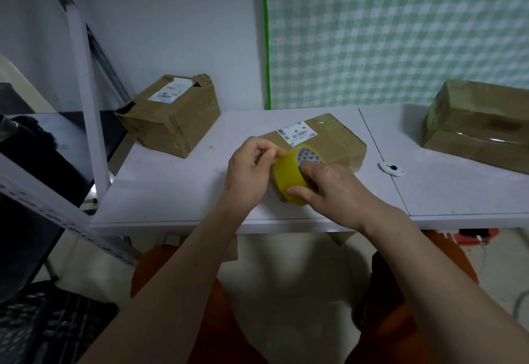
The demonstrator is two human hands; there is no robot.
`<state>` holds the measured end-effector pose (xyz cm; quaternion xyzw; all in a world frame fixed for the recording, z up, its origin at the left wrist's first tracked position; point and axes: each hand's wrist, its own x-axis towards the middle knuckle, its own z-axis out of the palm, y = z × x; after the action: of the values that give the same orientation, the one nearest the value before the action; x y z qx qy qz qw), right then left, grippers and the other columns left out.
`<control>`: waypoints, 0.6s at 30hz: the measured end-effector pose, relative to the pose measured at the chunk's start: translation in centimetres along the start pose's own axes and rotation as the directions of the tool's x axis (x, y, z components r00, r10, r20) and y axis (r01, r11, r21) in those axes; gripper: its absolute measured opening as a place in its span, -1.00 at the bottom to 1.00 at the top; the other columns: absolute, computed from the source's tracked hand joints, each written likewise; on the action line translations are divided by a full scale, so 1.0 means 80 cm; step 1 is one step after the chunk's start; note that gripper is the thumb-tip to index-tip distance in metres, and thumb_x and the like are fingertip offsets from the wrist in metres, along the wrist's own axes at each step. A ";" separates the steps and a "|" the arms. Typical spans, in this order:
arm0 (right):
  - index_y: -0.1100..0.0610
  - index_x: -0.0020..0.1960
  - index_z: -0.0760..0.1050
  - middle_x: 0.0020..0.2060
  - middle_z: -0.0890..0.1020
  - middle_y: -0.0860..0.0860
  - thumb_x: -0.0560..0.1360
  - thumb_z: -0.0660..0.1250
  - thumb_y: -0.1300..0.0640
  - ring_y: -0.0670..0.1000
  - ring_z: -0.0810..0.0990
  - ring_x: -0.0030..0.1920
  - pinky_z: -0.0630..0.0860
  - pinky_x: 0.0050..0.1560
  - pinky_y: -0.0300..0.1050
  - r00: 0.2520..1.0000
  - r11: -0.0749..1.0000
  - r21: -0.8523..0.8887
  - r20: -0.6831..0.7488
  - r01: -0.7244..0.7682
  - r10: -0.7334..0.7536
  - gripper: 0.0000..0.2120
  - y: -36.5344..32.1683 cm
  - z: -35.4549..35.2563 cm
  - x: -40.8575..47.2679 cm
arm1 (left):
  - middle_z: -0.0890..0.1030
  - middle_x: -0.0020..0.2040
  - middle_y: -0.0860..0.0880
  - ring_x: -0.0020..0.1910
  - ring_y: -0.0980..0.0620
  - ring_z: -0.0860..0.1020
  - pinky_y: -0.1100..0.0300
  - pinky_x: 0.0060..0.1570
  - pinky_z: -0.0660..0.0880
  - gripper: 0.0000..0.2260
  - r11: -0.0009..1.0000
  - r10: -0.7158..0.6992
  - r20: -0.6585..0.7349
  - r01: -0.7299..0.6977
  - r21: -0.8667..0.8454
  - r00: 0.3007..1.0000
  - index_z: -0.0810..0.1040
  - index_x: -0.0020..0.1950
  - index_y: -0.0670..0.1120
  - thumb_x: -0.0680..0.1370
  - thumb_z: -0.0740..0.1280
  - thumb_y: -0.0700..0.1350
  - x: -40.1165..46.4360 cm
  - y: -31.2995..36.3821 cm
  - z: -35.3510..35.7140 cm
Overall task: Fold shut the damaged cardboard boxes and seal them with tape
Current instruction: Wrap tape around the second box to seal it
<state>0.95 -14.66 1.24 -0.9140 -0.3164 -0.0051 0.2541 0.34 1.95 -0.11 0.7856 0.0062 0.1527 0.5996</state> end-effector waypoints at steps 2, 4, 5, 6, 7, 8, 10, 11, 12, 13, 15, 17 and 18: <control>-0.07 -0.30 0.14 -0.42 0.30 -0.15 0.52 0.31 -0.01 0.01 0.34 -0.31 0.22 -0.28 -0.12 0.999 0.999 -0.009 0.003 -0.033 0.033 -0.63 -0.002 0.003 -0.003 | 0.67 -0.10 -0.02 -0.02 0.03 0.63 0.09 0.11 0.54 -0.81 0.997 -0.050 0.057 0.053 -0.049 0.997 0.53 -0.13 -0.09 0.57 0.23 -0.34 0.003 0.004 0.000; -0.06 -0.32 0.15 -0.42 0.32 -0.14 0.52 0.30 -0.02 0.02 0.36 -0.31 0.23 -0.28 -0.12 0.997 0.997 -0.007 0.010 -0.083 0.083 -0.63 -0.001 0.005 -0.003 | 0.66 -0.07 -0.08 -0.05 0.06 0.62 0.18 0.08 0.53 -0.89 0.991 -0.089 0.109 0.100 -0.093 0.990 0.56 -0.10 -0.19 0.52 0.30 -0.37 0.002 0.009 0.001; -0.05 -0.33 0.18 -0.43 0.34 -0.13 0.51 0.31 -0.03 0.02 0.36 -0.32 0.24 -0.28 -0.11 0.994 0.994 0.013 0.015 -0.104 0.104 -0.64 -0.002 0.005 -0.003 | 0.66 -0.08 -0.09 -0.08 0.10 0.62 0.23 0.05 0.53 -0.91 0.988 -0.093 0.113 0.106 -0.108 0.989 0.56 -0.10 -0.21 0.49 0.34 -0.38 0.001 0.010 0.001; -0.02 -0.36 0.20 -0.45 0.35 -0.11 0.50 0.31 -0.03 0.01 0.36 -0.35 0.25 -0.29 -0.10 0.994 0.993 0.046 0.008 -0.110 0.110 -0.63 -0.002 0.006 -0.003 | 0.65 -0.09 -0.09 -0.11 0.13 0.62 0.26 0.02 0.54 -0.89 0.988 -0.084 0.101 0.096 -0.122 0.991 0.56 -0.12 -0.21 0.47 0.38 -0.39 0.000 0.009 0.001; 0.02 -0.38 0.23 -0.48 0.34 -0.09 0.50 0.32 -0.04 0.00 0.34 -0.39 0.26 -0.31 -0.09 0.992 0.986 0.107 -0.010 -0.124 0.126 -0.62 -0.003 0.007 -0.003 | 0.65 -0.10 -0.08 -0.13 0.14 0.62 0.27 0.01 0.54 -0.87 0.989 -0.067 0.078 0.076 -0.130 0.995 0.55 -0.15 -0.19 0.46 0.38 -0.40 0.000 0.008 0.001; 0.04 -0.40 0.24 -0.49 0.34 -0.07 0.50 0.32 -0.05 -0.02 0.32 -0.41 0.27 -0.32 -0.09 0.986 0.973 0.179 -0.050 -0.147 0.159 -0.60 -0.002 0.009 -0.003 | 0.65 -0.11 -0.08 -0.13 0.13 0.62 0.25 0.01 0.54 -0.84 0.990 -0.042 0.056 0.049 -0.130 0.998 0.54 -0.17 -0.17 0.46 0.38 -0.41 0.000 0.005 0.001; 0.08 -0.33 0.32 -0.42 0.40 -0.04 0.49 0.35 -0.07 -0.04 0.36 -0.36 0.28 -0.32 -0.18 0.949 0.931 0.310 -0.185 -0.192 0.257 -0.65 -0.003 0.009 -0.001 | 0.65 -0.13 -0.09 -0.14 0.09 0.61 0.23 -0.01 0.54 -0.81 0.994 0.018 0.046 -0.013 -0.108 0.999 0.54 -0.18 -0.12 0.46 0.37 -0.41 -0.001 0.001 0.001; 0.08 -0.23 0.38 -0.30 0.45 -0.03 0.47 0.37 -0.05 -0.05 0.41 -0.26 0.29 -0.28 -0.28 0.929 0.924 0.333 -0.246 -0.187 0.277 -0.74 -0.004 0.007 0.000 | 0.65 -0.12 -0.09 -0.14 0.08 0.60 0.23 -0.02 0.54 -0.81 0.996 0.049 0.058 -0.045 -0.078 0.997 0.54 -0.18 -0.09 0.47 0.38 -0.39 -0.002 0.000 0.001; 0.08 -0.10 0.43 -0.16 0.48 -0.02 0.46 0.39 0.00 -0.06 0.44 -0.13 0.31 -0.19 -0.36 0.926 0.925 0.332 -0.257 -0.183 0.275 -0.80 -0.004 0.005 0.003 | 0.64 -0.10 -0.08 -0.14 0.08 0.59 0.24 -0.04 0.53 -0.81 0.996 0.089 0.075 -0.086 -0.039 0.993 0.55 -0.18 -0.06 0.47 0.39 -0.36 -0.005 0.000 0.002; 0.08 -0.01 0.47 -0.07 0.49 -0.01 0.47 0.39 0.06 -0.08 0.44 -0.02 0.32 -0.08 -0.38 0.940 0.922 0.344 -0.219 -0.176 0.261 -0.83 -0.003 0.003 0.007 | 0.63 -0.08 -0.07 -0.14 0.09 0.57 0.27 -0.06 0.51 -0.82 0.990 0.141 0.086 -0.142 0.007 0.986 0.55 -0.19 -0.06 0.46 0.39 -0.33 -0.008 0.000 0.002; 0.09 -0.10 0.56 -0.15 0.55 -0.04 0.50 0.37 0.14 -0.14 0.48 -0.11 0.38 -0.08 -0.30 0.966 0.866 0.462 -0.069 -0.192 0.251 -0.98 -0.003 -0.002 0.013 | 0.57 -0.05 -0.07 -0.13 0.13 0.55 0.38 -0.10 0.47 -0.91 0.959 0.262 0.089 -0.269 0.084 0.961 0.59 -0.18 -0.13 0.45 0.38 -0.31 -0.013 -0.003 0.003; 0.19 -0.19 0.62 -0.28 0.63 0.04 0.50 0.36 0.20 -0.11 0.51 -0.26 0.44 -0.15 -0.14 0.960 0.770 0.592 0.026 -0.238 0.277 -0.88 -0.001 -0.003 0.014 | 0.52 -0.03 -0.08 -0.11 0.15 0.54 0.43 -0.12 0.44 -0.97 0.930 0.336 0.075 -0.344 0.133 0.939 0.62 -0.17 -0.21 0.44 0.38 -0.30 -0.016 -0.008 0.003; 0.22 -0.20 0.64 -0.28 0.66 0.11 0.49 0.37 0.23 -0.07 0.55 -0.26 0.49 -0.15 -0.07 0.957 0.744 0.620 0.037 -0.248 0.288 -0.88 0.001 -0.002 0.015 | 0.51 -0.03 -0.09 -0.11 0.15 0.53 0.43 -0.12 0.44 -0.96 0.921 0.354 0.066 -0.360 0.147 0.933 0.62 -0.17 -0.23 0.44 0.38 -0.29 -0.017 -0.010 0.003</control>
<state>1.99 -14.13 1.52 -0.8150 -0.1582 0.1075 0.5470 -0.80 1.69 -1.26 0.8210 -0.1365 0.2431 0.4982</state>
